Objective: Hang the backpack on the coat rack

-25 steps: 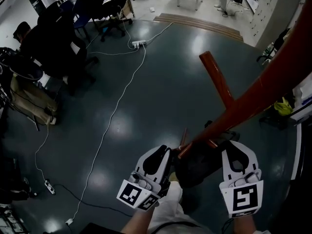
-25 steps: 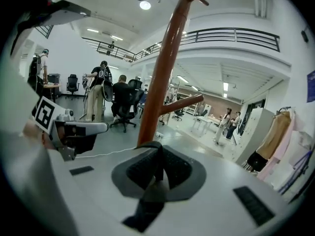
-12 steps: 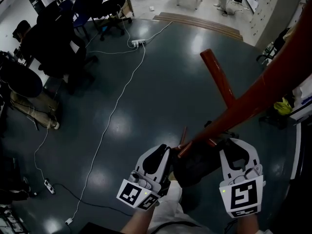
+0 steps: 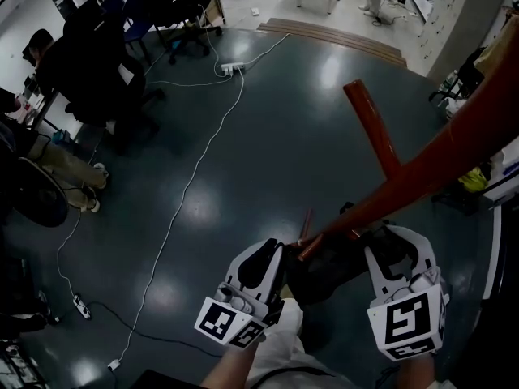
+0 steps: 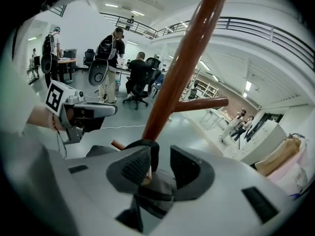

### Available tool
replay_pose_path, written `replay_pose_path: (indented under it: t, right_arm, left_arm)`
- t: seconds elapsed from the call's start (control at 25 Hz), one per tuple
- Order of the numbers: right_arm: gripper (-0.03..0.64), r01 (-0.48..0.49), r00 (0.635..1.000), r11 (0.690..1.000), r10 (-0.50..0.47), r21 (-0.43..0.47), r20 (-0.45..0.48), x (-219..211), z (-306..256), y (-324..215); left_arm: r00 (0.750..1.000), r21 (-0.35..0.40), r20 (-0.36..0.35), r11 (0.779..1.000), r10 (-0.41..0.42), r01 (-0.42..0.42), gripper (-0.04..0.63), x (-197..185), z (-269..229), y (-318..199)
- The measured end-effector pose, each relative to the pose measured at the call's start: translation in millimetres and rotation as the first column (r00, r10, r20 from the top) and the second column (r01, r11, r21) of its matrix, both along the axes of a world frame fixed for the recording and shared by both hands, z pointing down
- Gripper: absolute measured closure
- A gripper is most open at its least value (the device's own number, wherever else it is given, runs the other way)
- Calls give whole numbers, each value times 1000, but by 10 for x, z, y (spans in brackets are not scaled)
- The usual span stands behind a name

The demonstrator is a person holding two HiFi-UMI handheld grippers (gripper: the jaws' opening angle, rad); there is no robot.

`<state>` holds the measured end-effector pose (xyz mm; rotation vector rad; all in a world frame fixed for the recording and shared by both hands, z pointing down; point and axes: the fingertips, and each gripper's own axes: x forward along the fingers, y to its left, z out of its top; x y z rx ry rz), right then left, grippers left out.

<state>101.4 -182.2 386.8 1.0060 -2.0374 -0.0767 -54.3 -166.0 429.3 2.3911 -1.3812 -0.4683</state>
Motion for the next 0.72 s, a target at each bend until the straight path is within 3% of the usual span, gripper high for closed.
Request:
replay_pose_path:
  t: [0.24,0.44,0.48,0.6,0.72]
  right_arm:
    - [502,-6,1000,1000,5,-25,-23,-15,-1,-5]
    - [502,15,989,1000,-13,11,-149,22,-5,-4]
    - [502,23,989,999,-20,22,-146,-3,-42,0]
    - [514,57,998,994,-57,89,-10,-153,-366,-28]
    - [514,66,998,993,-64,99,-28,-141,-500,-21]
  left_arm:
    - [1000,-1,-5,1000,4,-4,534,7,9,-13]
    - [1000,2,-6,1000,6,-6,534,12,22,-7]
    - [1000,3,-7,1000,6,-6,534,17,26,2]
    - [1000,3,-9,1000,3,-3,534,12,39,18]
    - [1000,2,-15,1000,0,0,534,-3,32,38]
